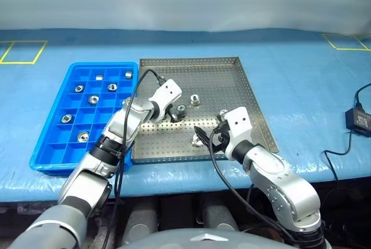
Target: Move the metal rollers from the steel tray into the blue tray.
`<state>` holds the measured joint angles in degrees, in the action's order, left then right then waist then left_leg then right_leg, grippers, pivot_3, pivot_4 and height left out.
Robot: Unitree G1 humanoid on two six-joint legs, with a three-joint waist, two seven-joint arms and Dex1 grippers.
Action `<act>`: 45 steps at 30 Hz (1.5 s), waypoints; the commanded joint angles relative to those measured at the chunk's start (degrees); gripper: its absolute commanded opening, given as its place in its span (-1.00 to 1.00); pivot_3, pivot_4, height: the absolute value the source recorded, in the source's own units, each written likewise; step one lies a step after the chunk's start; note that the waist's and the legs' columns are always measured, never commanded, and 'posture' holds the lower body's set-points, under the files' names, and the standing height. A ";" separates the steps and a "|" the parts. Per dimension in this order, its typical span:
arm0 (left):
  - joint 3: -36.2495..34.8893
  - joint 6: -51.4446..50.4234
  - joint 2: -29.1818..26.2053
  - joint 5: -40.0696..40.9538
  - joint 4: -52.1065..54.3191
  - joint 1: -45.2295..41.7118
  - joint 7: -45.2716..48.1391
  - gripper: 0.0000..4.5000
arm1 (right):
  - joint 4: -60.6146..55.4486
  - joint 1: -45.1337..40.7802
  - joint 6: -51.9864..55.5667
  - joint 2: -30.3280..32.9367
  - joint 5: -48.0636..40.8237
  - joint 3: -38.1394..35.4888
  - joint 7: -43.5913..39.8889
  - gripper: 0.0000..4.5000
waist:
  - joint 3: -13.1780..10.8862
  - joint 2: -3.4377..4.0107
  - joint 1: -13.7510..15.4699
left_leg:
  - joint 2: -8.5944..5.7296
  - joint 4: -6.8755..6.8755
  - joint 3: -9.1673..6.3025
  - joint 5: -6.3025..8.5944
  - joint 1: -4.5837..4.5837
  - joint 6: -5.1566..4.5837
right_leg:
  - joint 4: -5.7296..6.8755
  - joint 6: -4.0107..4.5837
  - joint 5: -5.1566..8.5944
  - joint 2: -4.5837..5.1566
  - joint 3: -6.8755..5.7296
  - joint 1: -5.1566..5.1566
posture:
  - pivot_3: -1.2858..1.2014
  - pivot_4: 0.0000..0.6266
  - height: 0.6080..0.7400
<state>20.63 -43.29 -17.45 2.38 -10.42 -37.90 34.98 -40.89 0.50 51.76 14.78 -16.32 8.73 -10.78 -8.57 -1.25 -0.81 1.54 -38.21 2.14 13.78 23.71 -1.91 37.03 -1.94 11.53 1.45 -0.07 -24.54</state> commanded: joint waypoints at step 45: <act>-30.52 -14.34 7.87 -11.33 63.38 47.72 -37.69 -0.31 | 15.37 -20.57 -6.13 -2.29 -0.25 17.61 -17.12 1.00 | 0.02 -0.03 8.90 | 0.01 0.06 -0.29 0.00 -0.06 0.03 | -0.08 0.33 0.18 0.15 -0.36 0.15 | 0.36 -0.52 1.00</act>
<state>-8.99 -57.81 -10.03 -7.31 49.94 9.49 -1.18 -24.78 -19.14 46.77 12.87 -16.15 26.28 -27.02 -8.55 -1.27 8.09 1.55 -38.15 1.84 13.78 23.68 -1.88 36.95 -1.60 11.72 1.60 -0.45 -24.39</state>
